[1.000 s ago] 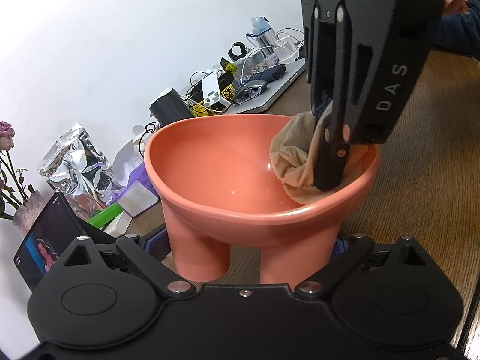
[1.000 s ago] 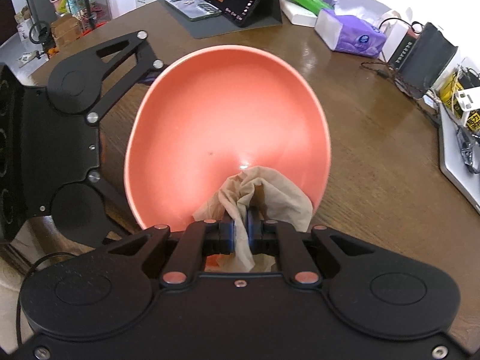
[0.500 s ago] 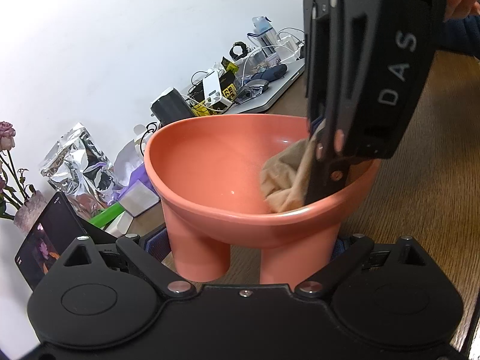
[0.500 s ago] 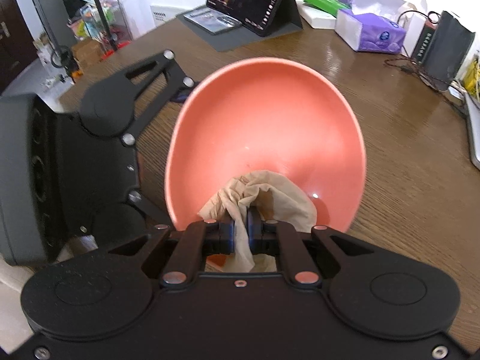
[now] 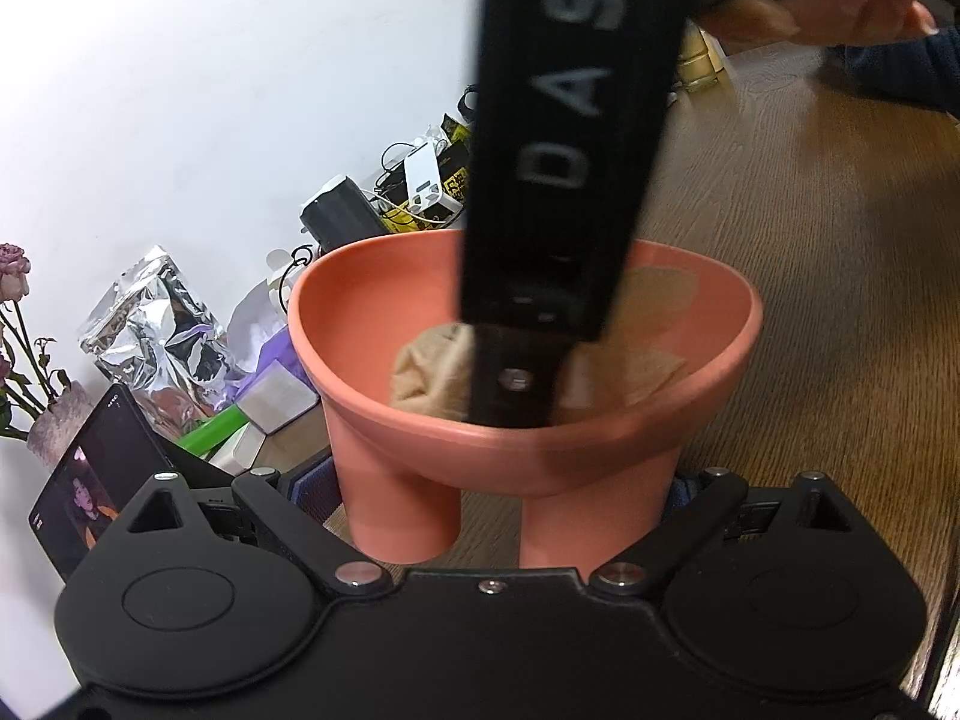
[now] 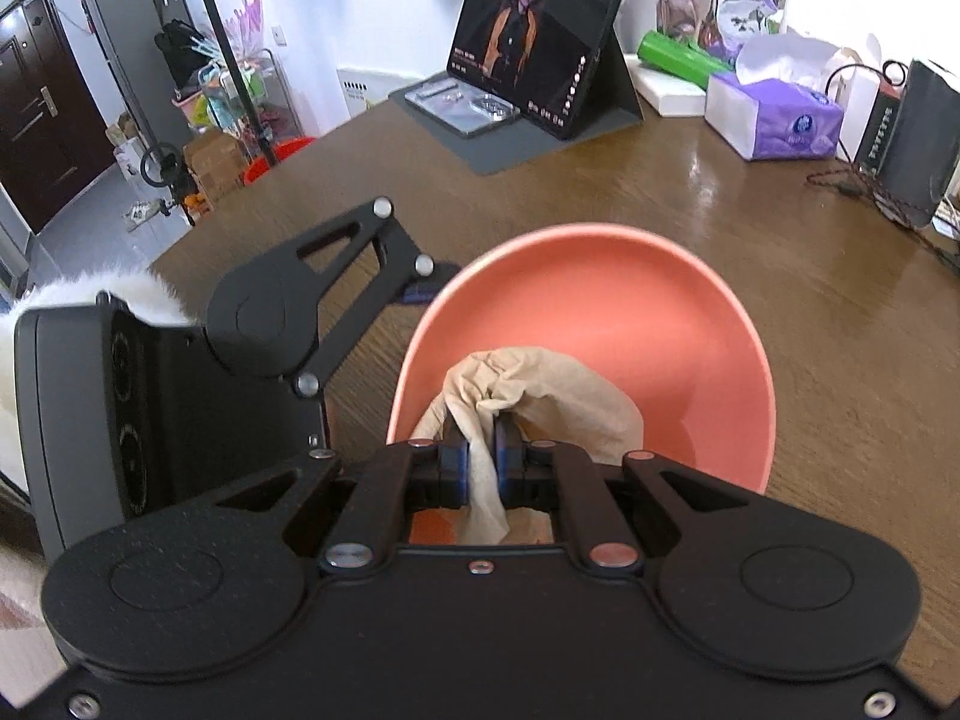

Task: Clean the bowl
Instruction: 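Press the towel down into the bowl bottom with the right tool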

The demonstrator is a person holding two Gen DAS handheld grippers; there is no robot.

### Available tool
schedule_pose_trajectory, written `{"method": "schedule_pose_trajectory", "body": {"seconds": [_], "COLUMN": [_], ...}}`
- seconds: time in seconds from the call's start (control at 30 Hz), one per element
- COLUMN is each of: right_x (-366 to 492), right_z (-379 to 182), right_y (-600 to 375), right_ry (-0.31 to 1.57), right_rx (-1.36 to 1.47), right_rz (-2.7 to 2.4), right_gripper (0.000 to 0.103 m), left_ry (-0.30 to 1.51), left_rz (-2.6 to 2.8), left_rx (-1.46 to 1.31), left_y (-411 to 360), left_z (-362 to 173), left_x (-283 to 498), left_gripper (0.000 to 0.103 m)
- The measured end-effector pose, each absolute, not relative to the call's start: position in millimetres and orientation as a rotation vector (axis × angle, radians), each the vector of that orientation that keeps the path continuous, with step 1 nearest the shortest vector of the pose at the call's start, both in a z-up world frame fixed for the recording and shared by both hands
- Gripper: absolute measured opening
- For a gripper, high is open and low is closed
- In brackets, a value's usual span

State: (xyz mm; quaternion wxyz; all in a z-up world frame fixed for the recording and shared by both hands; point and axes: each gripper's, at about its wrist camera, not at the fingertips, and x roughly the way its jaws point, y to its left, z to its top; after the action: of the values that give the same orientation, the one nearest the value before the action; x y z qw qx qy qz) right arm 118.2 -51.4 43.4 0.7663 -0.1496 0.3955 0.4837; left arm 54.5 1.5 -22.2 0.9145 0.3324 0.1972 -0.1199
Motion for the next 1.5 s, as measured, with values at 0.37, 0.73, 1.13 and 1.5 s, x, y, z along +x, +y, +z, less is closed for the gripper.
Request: {"method": "schedule_pose_trajectory", "body": {"seconds": [0.37, 0.73, 1.13, 1.5], "right_x": [131, 143, 144, 143], "right_z": [49, 52, 52, 45], "right_y": [-49, -50, -58, -68], "right_ry": [0.797, 0.748, 0.715, 0.739], "right_rx": [-0.275, -0.249, -0.309, -0.387], "right_rz": [1.034, 0.979, 0.869, 0.811], "right_gripper": [0.009, 0.009, 0.009, 0.009], "left_ry": [0.405, 0.402, 0.399, 0.397], "left_rz": [-0.245, -0.241, -0.247, -0.250], "left_rx": [0.685, 0.688, 0.690, 0.693], "left_y": [-3, -19, -32, -45], "left_z": [-25, -37, -35, -33], "left_x": [45, 14, -16, -38], "left_gripper": [0.095, 0.095, 0.095, 0.095]}}
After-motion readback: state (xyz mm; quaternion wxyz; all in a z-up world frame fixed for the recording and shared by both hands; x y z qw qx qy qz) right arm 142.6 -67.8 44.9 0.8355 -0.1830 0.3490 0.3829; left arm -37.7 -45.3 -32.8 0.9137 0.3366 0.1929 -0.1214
